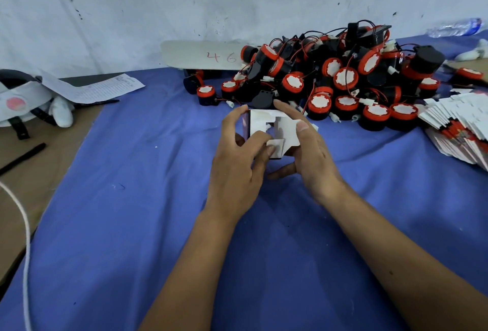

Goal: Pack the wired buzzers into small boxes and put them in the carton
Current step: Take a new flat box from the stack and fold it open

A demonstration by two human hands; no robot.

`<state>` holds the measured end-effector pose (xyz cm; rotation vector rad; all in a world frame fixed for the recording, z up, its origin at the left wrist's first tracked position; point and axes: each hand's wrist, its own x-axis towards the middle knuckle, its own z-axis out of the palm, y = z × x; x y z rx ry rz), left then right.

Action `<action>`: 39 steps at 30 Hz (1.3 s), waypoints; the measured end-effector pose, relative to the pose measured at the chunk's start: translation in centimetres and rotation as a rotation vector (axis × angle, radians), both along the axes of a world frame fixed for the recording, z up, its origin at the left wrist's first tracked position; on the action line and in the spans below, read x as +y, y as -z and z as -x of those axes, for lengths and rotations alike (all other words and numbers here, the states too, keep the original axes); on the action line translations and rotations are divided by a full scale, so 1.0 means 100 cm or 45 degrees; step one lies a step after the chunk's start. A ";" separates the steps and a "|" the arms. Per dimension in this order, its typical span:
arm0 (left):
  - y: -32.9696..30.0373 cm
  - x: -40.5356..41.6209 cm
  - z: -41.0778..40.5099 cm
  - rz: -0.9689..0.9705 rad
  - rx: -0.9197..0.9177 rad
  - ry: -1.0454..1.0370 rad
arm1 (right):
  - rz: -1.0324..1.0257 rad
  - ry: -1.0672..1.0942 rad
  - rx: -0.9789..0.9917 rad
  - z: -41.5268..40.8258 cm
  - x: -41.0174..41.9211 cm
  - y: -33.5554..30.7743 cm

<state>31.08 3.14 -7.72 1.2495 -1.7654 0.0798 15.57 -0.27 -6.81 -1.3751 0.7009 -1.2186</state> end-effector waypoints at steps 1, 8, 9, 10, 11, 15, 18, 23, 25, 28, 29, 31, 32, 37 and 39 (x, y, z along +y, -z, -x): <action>0.000 0.001 0.001 0.002 0.027 -0.002 | -0.005 -0.012 0.002 0.001 -0.001 0.000; -0.002 0.002 0.005 -0.033 0.109 0.056 | 0.018 -0.014 0.007 0.000 -0.001 -0.001; -0.002 0.002 0.004 -0.023 0.157 0.063 | 0.012 0.000 0.006 0.000 0.000 -0.002; -0.001 0.002 0.004 -0.010 0.194 0.070 | 0.008 0.012 0.010 0.000 0.000 -0.002; -0.001 0.001 0.003 -0.002 0.203 0.073 | 0.008 0.017 0.015 0.000 0.000 -0.003; -0.001 0.001 0.002 -0.063 0.120 0.069 | 0.023 0.008 0.044 0.000 0.001 -0.003; -0.002 0.002 0.002 -0.069 0.107 0.064 | 0.018 0.003 0.044 0.000 0.002 -0.003; -0.004 0.005 -0.001 -0.067 0.080 0.041 | 0.045 -0.065 0.104 0.000 0.002 -0.001; -0.004 0.005 -0.001 -0.073 0.062 0.030 | 0.076 -0.110 0.140 0.001 0.002 0.001; -0.003 0.004 -0.001 -0.084 0.037 0.021 | 0.084 -0.123 0.109 0.002 0.001 0.005; -0.002 0.003 -0.002 -0.084 0.032 0.024 | 0.080 -0.131 0.081 0.002 0.001 0.006; -0.001 0.003 -0.002 -0.083 0.039 0.036 | 0.070 -0.146 0.047 0.003 0.000 0.007; -0.001 0.002 -0.002 -0.080 0.043 0.035 | 0.069 -0.151 0.044 0.003 -0.001 0.007; -0.001 0.003 -0.002 -0.043 0.071 0.022 | 0.074 -0.193 0.071 0.000 0.000 0.005; -0.003 0.004 -0.002 -0.040 0.093 0.027 | 0.074 -0.188 0.054 0.000 0.000 0.004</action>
